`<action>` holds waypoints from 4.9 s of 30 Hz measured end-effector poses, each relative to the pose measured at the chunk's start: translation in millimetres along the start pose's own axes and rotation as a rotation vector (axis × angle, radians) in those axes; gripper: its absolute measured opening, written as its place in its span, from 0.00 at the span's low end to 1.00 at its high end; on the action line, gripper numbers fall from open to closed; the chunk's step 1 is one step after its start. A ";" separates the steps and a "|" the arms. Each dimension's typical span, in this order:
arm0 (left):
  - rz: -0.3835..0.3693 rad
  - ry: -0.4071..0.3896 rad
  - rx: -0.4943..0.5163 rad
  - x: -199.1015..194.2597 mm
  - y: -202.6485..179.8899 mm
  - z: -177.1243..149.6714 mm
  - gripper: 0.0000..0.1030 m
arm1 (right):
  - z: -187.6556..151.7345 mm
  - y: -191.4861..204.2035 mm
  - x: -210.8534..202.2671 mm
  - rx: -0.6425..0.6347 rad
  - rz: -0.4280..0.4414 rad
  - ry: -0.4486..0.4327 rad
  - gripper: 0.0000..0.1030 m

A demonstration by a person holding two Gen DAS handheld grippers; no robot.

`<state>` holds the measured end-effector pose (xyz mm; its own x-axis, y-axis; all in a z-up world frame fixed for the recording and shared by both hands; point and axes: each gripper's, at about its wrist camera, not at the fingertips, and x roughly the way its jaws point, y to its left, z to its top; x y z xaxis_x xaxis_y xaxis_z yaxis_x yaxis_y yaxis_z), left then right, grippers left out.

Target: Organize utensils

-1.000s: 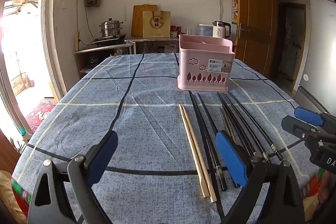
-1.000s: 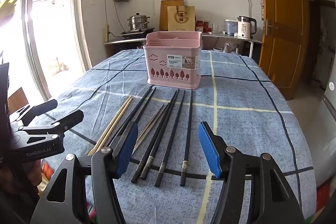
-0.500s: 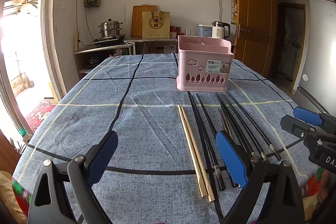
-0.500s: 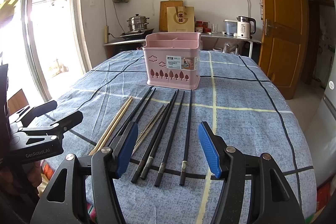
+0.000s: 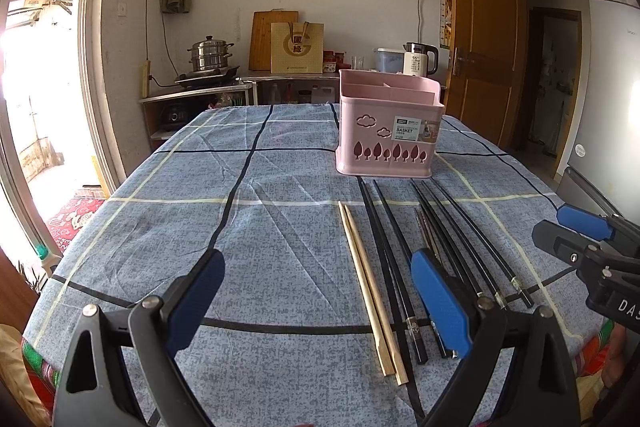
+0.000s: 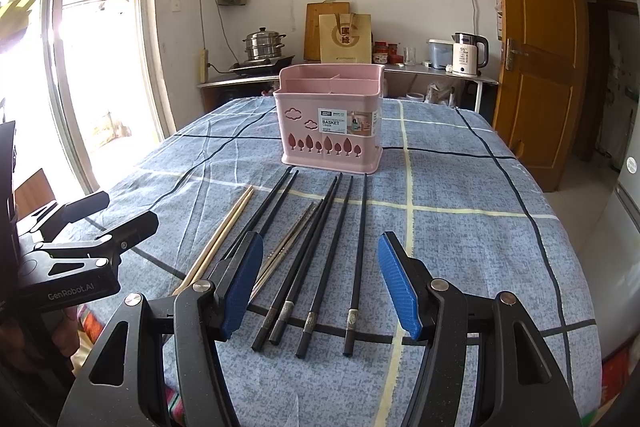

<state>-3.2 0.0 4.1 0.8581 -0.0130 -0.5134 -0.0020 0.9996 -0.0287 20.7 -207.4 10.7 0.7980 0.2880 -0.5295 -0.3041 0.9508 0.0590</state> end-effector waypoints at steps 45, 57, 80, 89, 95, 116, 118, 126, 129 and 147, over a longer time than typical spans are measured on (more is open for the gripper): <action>-0.009 -0.001 0.002 -4.4 -5.8 1.9 0.93 | 2.3 0.5 -1.1 -0.001 -0.001 -0.003 0.59; -0.011 0.021 0.011 3.2 -5.4 0.9 0.93 | 3.2 0.1 1.2 0.003 0.001 0.003 0.59; -0.160 0.227 0.064 91.6 -17.6 31.7 0.78 | 25.6 -23.0 75.9 0.028 -0.020 0.165 0.49; -0.188 0.308 0.030 121.2 -12.3 36.4 0.59 | 28.8 -35.2 111.6 0.034 -0.035 0.257 0.27; -0.156 0.336 -0.011 128.4 4.6 33.7 0.49 | 27.2 -41.7 126.9 0.042 -0.034 0.297 0.23; -0.078 0.372 0.110 131.0 -6.6 21.8 0.48 | 40.1 -20.3 122.6 0.028 0.040 0.264 0.23; -0.082 0.373 0.107 129.8 -3.2 22.5 0.42 | 40.8 -17.9 121.0 0.025 0.043 0.260 0.23; -0.055 0.373 0.085 121.6 19.8 20.7 0.11 | 46.6 1.5 118.9 0.004 0.098 0.250 0.23; -0.060 0.372 0.055 119.4 33.7 20.8 0.10 | 48.2 18.0 125.4 -0.007 0.150 0.259 0.23; -0.145 0.425 -0.042 147.6 61.8 36.3 0.22 | 51.2 67.6 198.1 -0.008 0.210 0.401 0.14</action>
<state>142.0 60.7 -42.3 0.5638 -0.1708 -0.8080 0.0741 0.9849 -0.1565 184.9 -80.2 -46.9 0.4542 0.4061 -0.7929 -0.4431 0.8751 0.1944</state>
